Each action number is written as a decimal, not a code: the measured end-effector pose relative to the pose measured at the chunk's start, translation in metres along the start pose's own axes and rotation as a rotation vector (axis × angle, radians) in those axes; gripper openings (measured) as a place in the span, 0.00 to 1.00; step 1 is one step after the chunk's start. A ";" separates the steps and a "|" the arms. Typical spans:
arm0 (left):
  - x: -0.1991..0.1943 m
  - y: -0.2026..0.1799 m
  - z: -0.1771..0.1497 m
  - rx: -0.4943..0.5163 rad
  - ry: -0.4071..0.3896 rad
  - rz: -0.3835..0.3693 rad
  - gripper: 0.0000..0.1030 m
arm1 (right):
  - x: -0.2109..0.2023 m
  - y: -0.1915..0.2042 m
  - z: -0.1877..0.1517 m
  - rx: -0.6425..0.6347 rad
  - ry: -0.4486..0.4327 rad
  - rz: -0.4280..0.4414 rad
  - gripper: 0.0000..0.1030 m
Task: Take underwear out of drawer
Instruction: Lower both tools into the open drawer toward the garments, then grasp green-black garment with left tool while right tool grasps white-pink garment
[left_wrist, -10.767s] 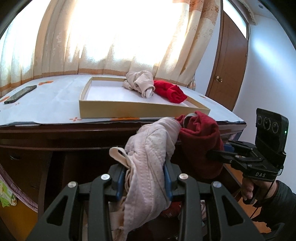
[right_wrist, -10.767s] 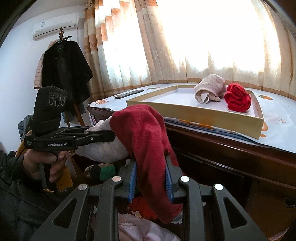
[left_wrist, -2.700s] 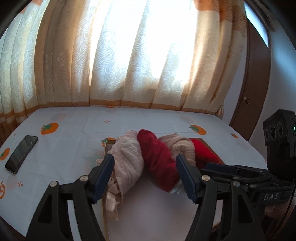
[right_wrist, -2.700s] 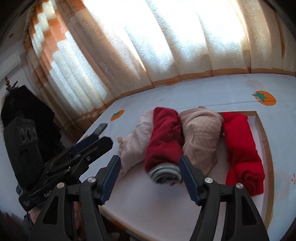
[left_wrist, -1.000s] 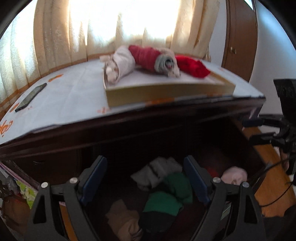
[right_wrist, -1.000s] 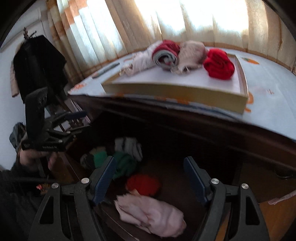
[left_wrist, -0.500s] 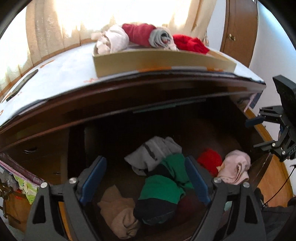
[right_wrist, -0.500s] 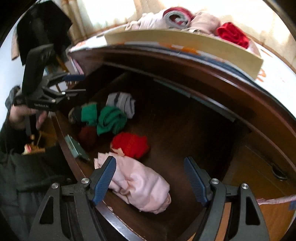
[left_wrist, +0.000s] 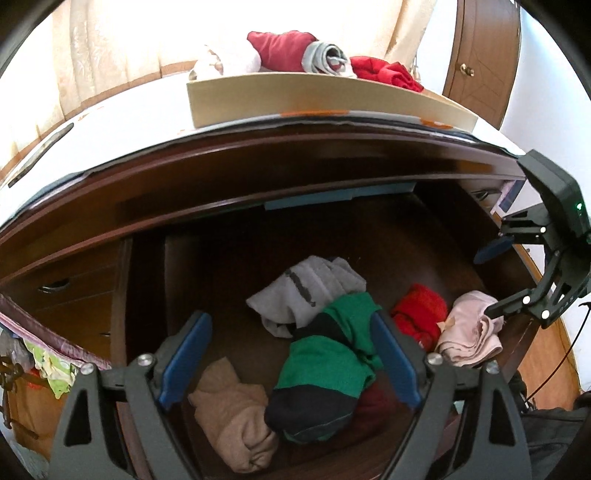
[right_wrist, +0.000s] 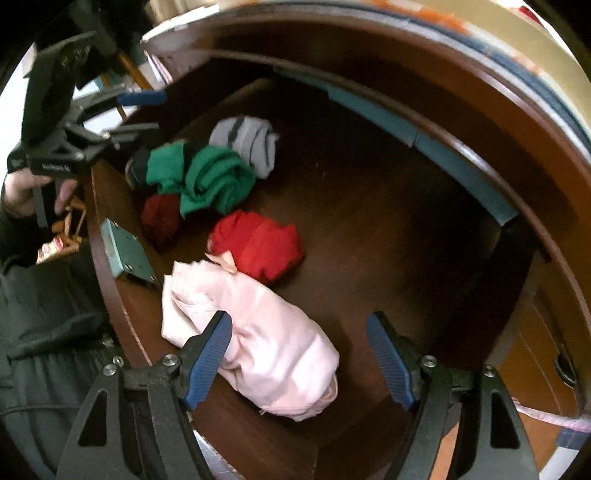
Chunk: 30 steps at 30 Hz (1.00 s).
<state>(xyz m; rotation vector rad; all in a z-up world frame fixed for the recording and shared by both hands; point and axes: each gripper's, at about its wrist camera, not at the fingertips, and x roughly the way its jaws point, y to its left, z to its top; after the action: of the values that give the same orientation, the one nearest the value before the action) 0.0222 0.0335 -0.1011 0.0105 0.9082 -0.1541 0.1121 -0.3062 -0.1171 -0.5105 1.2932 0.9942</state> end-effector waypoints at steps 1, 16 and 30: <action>0.000 0.000 0.000 -0.001 0.001 -0.001 0.86 | 0.002 0.000 0.001 -0.003 0.010 0.001 0.75; 0.006 -0.003 0.000 0.008 0.029 -0.004 0.86 | 0.041 -0.008 0.009 0.029 0.162 0.202 0.55; 0.010 -0.005 0.003 0.031 0.057 0.001 0.86 | 0.028 -0.043 0.007 0.146 0.049 0.056 0.17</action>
<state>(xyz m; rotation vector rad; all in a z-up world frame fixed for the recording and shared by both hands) 0.0302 0.0271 -0.1068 0.0437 0.9631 -0.1678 0.1510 -0.3140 -0.1508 -0.3902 1.4190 0.9305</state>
